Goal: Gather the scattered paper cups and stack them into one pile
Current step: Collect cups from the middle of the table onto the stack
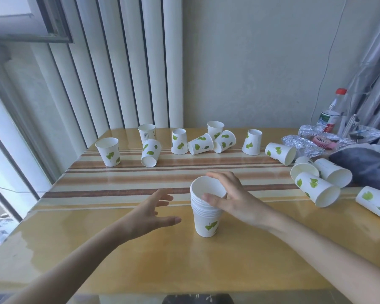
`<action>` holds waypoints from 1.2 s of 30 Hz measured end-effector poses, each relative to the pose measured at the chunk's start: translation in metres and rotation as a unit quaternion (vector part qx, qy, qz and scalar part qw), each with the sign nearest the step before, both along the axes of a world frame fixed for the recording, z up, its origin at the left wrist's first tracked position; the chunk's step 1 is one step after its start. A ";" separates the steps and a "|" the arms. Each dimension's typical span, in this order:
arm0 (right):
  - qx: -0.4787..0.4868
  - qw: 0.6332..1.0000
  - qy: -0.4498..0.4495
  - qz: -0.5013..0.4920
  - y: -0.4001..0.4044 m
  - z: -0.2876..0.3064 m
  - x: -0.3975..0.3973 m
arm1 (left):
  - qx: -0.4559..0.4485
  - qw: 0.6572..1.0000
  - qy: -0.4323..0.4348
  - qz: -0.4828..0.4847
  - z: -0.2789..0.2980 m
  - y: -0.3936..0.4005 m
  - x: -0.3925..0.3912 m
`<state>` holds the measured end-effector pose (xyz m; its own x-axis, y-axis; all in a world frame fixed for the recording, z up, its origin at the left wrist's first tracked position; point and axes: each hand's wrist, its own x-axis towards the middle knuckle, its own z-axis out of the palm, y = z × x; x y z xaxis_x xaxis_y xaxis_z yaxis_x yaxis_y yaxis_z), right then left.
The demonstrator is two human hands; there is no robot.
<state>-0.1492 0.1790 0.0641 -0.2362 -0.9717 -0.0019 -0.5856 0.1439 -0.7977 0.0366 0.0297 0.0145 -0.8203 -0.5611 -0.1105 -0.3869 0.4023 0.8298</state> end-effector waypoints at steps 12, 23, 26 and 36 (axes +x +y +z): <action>0.108 0.972 0.158 -0.138 -0.153 -0.021 -0.114 | -0.384 0.864 -0.213 0.245 0.031 -0.144 -0.067; 0.070 0.921 0.205 -0.323 -0.265 -0.053 -0.160 | -0.160 0.942 -0.247 0.163 -0.007 -0.200 -0.161; 0.055 0.934 0.141 -0.323 -0.265 -0.053 -0.163 | -0.071 0.965 -0.194 0.163 -0.007 -0.197 -0.159; -0.053 0.971 -0.072 -0.223 -0.186 -0.011 -0.129 | 0.004 0.993 0.012 0.120 0.044 -0.134 -0.102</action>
<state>-0.2786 -0.0068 0.0534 -0.6382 -0.7693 0.0293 -0.3659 0.2697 -0.8907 -0.0653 -0.1040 0.0583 -0.6658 -0.7398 -0.0976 -0.4511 0.2949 0.8423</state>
